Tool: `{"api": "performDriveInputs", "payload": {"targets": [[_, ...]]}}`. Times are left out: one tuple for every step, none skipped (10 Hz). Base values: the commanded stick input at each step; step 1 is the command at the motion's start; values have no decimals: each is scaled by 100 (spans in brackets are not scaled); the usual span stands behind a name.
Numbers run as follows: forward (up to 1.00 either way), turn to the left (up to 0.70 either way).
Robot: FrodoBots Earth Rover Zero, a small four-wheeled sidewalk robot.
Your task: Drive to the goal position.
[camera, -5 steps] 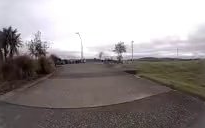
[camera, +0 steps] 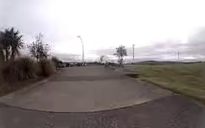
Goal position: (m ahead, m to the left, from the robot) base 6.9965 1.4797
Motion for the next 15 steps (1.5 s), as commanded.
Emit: {"api": "performDriveInputs", "payload": {"targets": [[70, 0], [70, 0], [70, 0], [70, 0], [70, 0], [70, 0], [70, 0], [70, 0], [70, 0], [70, 0], [70, 0], [70, 0], [70, 0], [70, 0], [70, 0]]}}
